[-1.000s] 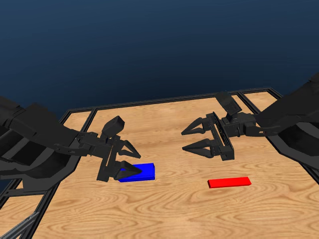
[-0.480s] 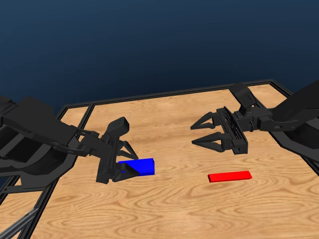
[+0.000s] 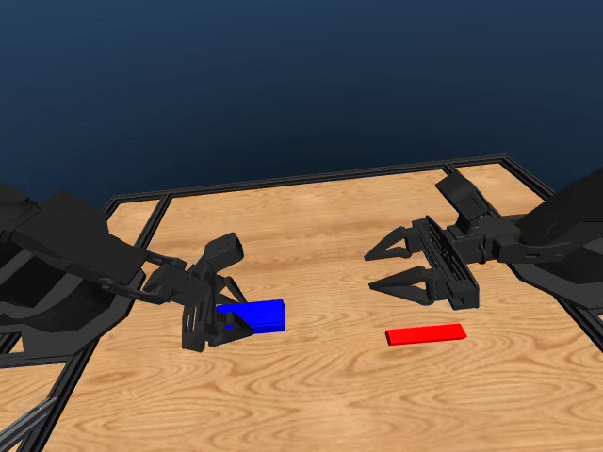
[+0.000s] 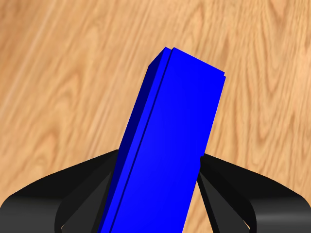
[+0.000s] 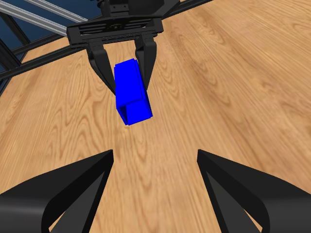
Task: Insert peg into socket
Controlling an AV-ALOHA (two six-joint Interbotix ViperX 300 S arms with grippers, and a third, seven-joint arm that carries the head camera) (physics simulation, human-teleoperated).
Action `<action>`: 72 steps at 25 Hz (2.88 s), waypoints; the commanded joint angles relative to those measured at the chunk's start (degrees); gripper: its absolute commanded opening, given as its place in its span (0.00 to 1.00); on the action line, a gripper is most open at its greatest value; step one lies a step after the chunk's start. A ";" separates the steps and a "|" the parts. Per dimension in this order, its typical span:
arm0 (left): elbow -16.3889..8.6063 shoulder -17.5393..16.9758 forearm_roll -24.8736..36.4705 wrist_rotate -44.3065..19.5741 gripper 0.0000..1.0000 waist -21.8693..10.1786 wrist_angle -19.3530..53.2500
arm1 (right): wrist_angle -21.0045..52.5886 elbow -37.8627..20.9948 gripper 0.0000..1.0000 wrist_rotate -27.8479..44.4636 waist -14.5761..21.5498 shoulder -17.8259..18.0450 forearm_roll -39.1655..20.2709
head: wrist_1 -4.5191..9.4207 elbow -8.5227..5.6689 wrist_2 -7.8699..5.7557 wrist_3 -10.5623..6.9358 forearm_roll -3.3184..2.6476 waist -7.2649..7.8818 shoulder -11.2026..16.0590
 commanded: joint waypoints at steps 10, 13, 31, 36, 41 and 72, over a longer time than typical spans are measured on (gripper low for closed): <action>-1.71 -6.56 0.16 2.07 0.00 -4.10 0.28 | 18.16 -3.54 1.00 -3.54 6.76 -1.19 1.36 | -0.61 0.57 -4.39 -6.38 -2.46 -3.84 -2.41; -3.22 -9.85 1.82 2.73 0.00 -5.38 3.06 | 19.12 -3.16 1.00 -1.50 7.44 -1.04 1.68 | -0.36 0.76 -4.72 -6.88 -2.80 -4.61 -2.82; -9.67 -16.56 20.40 -16.55 0.00 -7.72 21.56 | 19.46 -0.01 1.00 8.22 15.48 4.77 5.82 | -0.38 1.19 -5.43 -5.08 -3.37 -6.32 -4.01; -9.33 -19.01 23.72 -22.32 0.00 -8.38 25.58 | 22.20 -0.01 0.00 3.71 13.77 3.27 4.46 | -0.25 1.21 -5.50 -4.43 -3.33 -6.19 -4.29; -12.98 -18.01 33.72 -34.05 0.00 -12.44 34.64 | 19.60 -1.87 0.00 -1.15 13.22 2.68 7.55 | -0.50 1.26 -5.05 -4.26 -3.03 -5.52 -5.11; -20.59 -9.77 55.94 -68.11 0.00 -27.59 54.82 | 54.51 -30.24 0.00 0.03 -3.28 -3.72 -25.73 | -2.79 1.56 -3.16 -2.85 0.29 4.06 -6.11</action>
